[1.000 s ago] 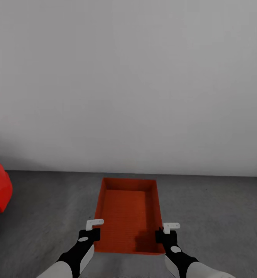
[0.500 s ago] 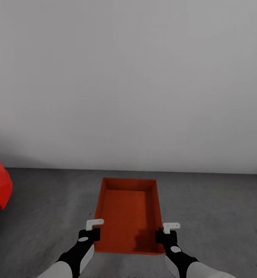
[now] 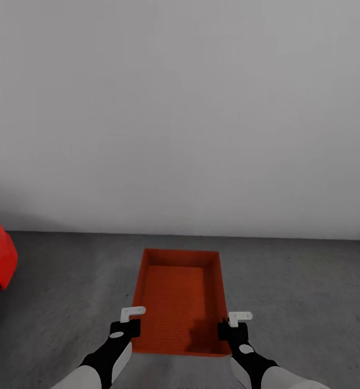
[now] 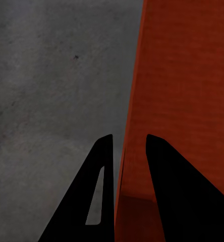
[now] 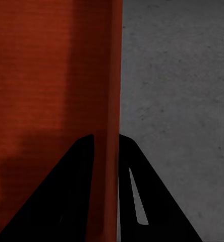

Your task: Move the two storage containers from the living room to the garage. In the garage, place one container on the floor and stack the other container on top of it (either order is fine).

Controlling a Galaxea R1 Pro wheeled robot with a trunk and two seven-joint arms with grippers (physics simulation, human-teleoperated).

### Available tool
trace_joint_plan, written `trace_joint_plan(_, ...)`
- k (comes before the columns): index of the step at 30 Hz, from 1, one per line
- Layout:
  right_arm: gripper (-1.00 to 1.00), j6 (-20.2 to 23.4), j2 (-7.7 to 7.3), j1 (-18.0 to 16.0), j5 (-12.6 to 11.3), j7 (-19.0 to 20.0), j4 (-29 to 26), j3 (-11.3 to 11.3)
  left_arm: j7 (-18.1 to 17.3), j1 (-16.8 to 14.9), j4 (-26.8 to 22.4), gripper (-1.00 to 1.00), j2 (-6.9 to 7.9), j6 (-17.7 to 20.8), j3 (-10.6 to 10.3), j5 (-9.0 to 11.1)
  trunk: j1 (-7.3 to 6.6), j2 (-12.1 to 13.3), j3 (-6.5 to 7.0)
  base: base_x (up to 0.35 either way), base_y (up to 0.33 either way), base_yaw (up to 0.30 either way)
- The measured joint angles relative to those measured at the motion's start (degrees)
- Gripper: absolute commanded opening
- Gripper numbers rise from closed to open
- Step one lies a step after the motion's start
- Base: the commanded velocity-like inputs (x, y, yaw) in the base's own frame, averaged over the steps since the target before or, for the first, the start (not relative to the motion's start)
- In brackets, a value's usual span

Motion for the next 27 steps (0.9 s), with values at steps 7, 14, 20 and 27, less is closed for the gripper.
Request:
trace_joint_plan(7, -1.0, 0.0, 0.0, 0.0, 0.0, 0.0, 0.0, 0.0, 0.0, 0.0, 0.1, -1.0, 0.0, 0.0, 0.0, 0.0, 0.0, 0.0, -0.64, 0.0, 0.0, 0.0)
trace_joint_plan(14, -1.0, 0.0, 0.0, 0.0, 0.0, 0.0, 0.0, 0.0, 0.0, 0.0, 0.0, -1.0, -0.01, -0.1, 0.1, 0.0, 0.0, 0.0, -1.27, 0.0, 0.0, 0.0)
trace_joint_plan(20, -1.0, 0.0, 0.0, 0.0, 0.0, 0.0, 0.0, 0.0, 0.0, 0.0, 0.1, -1.0, 0.0, 0.0, 0.0, 0.0, 0.0, 0.0, -1.82, 0.0, 0.0, 0.0)
trace_joint_plan(27, -1.0, 0.0, 0.0, 0.0, 0.0, 0.0, 0.0, 0.0, 0.0, 0.0, 0.0, -1.0, 0.0, 0.0, 0.0, 0.0, 0.0, 0.0, -2.46, 0.0, 0.0, 0.0)
